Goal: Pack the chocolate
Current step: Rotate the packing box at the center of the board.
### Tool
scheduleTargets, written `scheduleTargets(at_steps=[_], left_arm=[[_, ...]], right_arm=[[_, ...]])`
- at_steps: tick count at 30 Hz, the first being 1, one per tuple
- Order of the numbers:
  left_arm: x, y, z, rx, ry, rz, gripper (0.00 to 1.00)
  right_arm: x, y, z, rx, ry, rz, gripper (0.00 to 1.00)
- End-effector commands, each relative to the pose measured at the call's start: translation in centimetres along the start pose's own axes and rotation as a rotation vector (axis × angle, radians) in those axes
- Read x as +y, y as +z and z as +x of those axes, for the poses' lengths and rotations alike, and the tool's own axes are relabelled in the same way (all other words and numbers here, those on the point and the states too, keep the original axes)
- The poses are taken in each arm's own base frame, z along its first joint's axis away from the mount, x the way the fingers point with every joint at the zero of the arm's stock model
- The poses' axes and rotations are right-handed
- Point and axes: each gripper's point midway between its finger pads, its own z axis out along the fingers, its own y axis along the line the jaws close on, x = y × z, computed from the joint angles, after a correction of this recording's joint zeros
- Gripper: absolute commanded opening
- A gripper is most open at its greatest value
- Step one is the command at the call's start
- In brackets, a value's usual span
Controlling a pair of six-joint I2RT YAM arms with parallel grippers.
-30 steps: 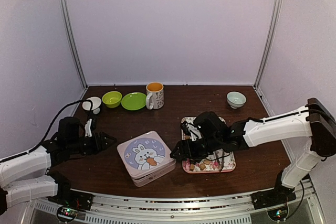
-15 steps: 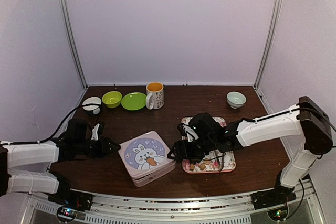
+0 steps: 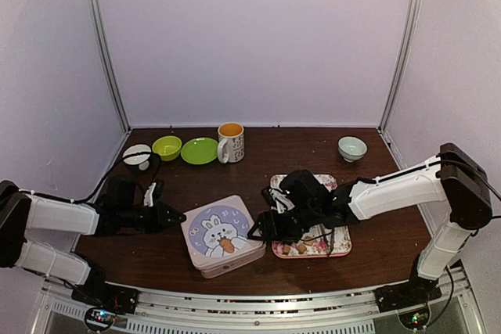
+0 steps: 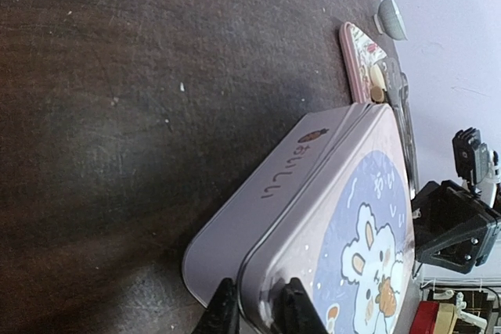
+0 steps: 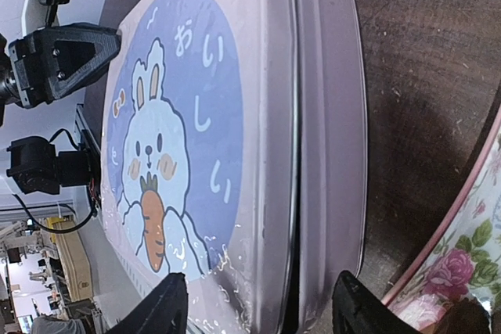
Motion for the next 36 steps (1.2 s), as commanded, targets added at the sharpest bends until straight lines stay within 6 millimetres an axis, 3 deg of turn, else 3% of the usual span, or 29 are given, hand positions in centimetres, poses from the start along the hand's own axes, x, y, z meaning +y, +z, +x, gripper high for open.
scheduleTargets(at_steps=[1, 5, 10, 15, 27, 33, 36], left_arm=[[1.9, 0.6, 2.4, 0.072, -0.007, -0.075, 0.16], [1.7, 0.8, 2.3, 0.055, -0.02, -0.091, 0.18], [0.0, 1.0, 1.9, 0.008, -0.059, -0.076, 0.32], [-0.5, 0.6, 1.4, -0.041, -0.068, -0.103, 0.33], [-0.8, 1.3, 1.4, -0.039, -0.054, -0.128, 0.35], [-0.8, 1.9, 1.8, -0.033, -0.049, -0.139, 0.35], [-0.8, 2.2, 2.0, -0.029, -0.047, -0.15, 0.35]], right_arm=[[-0.1, 0.6, 1.1, 0.035, 0.028, -0.041, 0.66], [0.0, 0.4, 1.3, 0.032, 0.023, -0.055, 0.66], [1.2, 0.8, 2.4, 0.069, 0.009, -0.09, 0.63], [2.6, 0.6, 3.0, 0.083, -0.027, -0.122, 0.62], [3.4, 0.7, 3.7, 0.123, -0.051, -0.173, 0.52], [1.9, 1.1, 5.3, 0.186, -0.049, -0.138, 0.55], [1.5, 1.3, 5.5, 0.191, -0.046, -0.127, 0.51]])
